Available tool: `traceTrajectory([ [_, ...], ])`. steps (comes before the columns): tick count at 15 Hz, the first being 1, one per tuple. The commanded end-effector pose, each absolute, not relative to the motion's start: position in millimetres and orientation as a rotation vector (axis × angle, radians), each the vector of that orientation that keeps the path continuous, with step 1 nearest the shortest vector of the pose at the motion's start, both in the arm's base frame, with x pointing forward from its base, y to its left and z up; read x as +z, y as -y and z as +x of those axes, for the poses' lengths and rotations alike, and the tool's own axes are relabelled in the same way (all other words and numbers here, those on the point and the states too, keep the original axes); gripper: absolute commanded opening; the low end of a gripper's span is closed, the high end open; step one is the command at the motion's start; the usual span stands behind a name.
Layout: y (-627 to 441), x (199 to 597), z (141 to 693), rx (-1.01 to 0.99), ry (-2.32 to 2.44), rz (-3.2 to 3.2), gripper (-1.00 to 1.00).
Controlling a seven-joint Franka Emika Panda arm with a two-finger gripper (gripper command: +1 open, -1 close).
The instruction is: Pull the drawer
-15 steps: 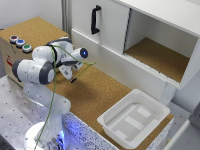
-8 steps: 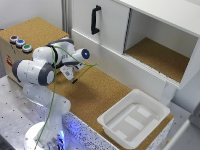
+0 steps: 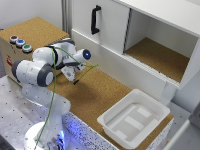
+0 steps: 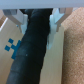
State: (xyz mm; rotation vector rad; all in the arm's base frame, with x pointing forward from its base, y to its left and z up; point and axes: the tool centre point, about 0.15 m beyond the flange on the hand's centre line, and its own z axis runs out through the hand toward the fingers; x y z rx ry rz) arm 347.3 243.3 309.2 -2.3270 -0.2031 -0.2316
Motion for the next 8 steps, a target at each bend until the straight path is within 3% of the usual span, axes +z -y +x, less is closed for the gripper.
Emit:
traceTrajectory([
  [1, -183.8, 259.6, 394.5, -0.205, 0.230, -2.344, -1.00],
  [8, -172.6, 264.1, 394.5, -0.214, 0.220, -2.362, -1.00],
])
